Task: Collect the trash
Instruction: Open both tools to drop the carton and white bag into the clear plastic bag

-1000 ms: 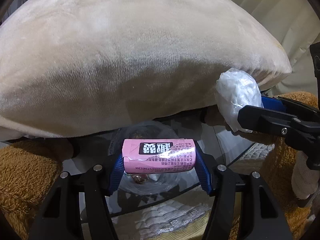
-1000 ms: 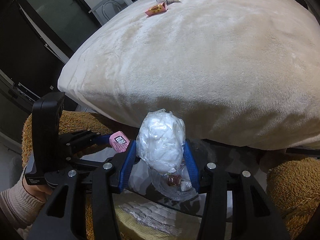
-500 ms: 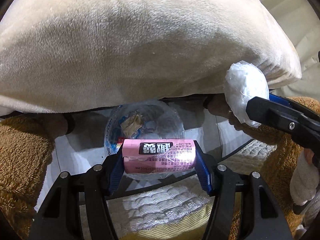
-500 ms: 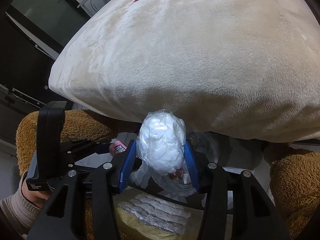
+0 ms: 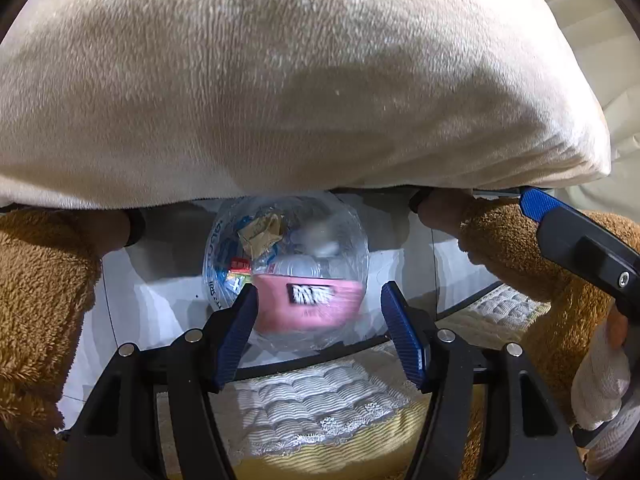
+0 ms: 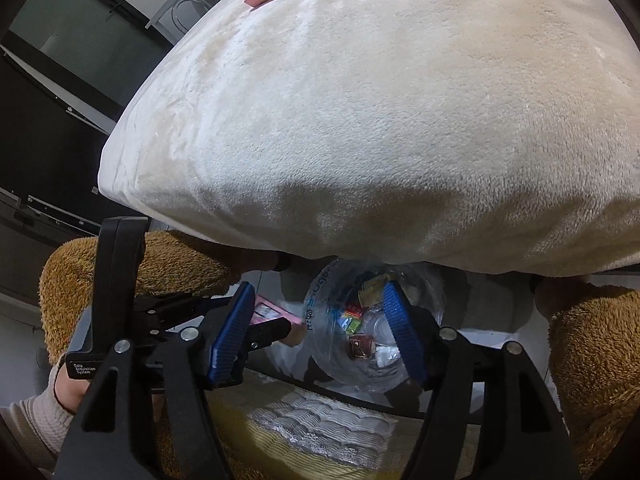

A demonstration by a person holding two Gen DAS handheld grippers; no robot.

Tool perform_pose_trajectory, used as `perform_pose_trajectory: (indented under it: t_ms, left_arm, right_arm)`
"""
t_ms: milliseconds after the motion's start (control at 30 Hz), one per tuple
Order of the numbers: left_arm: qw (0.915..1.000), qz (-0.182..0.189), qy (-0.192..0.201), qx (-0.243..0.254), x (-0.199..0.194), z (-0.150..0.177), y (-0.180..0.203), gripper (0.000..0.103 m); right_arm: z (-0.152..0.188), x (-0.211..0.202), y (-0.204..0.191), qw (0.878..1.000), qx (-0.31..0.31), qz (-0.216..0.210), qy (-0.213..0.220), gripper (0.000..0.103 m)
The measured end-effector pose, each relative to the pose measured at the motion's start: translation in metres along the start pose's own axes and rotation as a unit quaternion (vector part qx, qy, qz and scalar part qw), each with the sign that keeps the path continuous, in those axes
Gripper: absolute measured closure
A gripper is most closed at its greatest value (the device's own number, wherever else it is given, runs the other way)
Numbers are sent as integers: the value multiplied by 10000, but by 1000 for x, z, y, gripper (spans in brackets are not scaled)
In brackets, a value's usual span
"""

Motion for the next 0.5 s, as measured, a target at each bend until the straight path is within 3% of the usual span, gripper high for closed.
perform_pose_trajectory:
  t_ms: [233,500]
  left_arm:
    - [10000,-78,-39,30,0,-6,3,40]
    - [9993,-26,245,280,-20,-9,19,40]
  right_arm:
    - [0,-8,2,9998,53,13,182,37]
    - [-1,-22,0,9991,12,48,429,37]
Point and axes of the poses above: each gripper's, at about its wrist camera, not at the fingertips, and x roughly the way its jaws point, y to its right, z to its underside, the point moved 10 cm from there along x, roughly the way its jaws point, and after that the axes turned 15 degrees about -x, right-handed, at the moved point
